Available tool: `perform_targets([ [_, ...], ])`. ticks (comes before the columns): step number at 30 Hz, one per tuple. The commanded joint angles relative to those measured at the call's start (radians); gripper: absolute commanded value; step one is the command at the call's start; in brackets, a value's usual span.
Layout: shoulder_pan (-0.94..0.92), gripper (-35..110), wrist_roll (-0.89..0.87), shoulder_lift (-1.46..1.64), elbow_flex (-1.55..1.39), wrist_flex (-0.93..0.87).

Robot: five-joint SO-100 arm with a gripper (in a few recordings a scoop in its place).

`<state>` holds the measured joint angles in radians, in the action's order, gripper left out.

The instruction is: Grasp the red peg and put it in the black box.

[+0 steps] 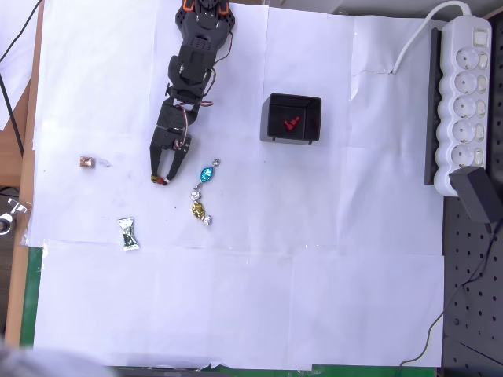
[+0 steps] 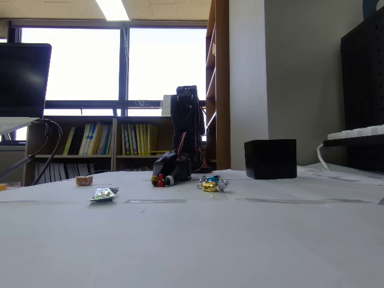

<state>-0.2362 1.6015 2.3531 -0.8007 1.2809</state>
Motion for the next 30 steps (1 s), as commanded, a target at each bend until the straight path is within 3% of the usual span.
perform_targets([
  [1, 0.009, 0, 0.006, -0.035, 0.006, -0.005],
  [4, 0.008, 0, 0.0, -0.094, 0.017, -0.018],
  [7, -0.002, 0, -0.037, -0.276, 0.051, -0.241],
  [12, -0.031, 0, -0.067, -0.661, -0.02, -0.881],
  [16, -0.017, 0, -0.126, -0.862, -0.307, -1.578],
  [18, 0.003, 0, -0.186, -0.907, -0.469, -1.845],
  [24, 0.106, 0, -0.307, -1.009, -0.805, -2.427],
  [30, 0.288, 0, -0.492, -1.071, -0.928, -2.747],
])
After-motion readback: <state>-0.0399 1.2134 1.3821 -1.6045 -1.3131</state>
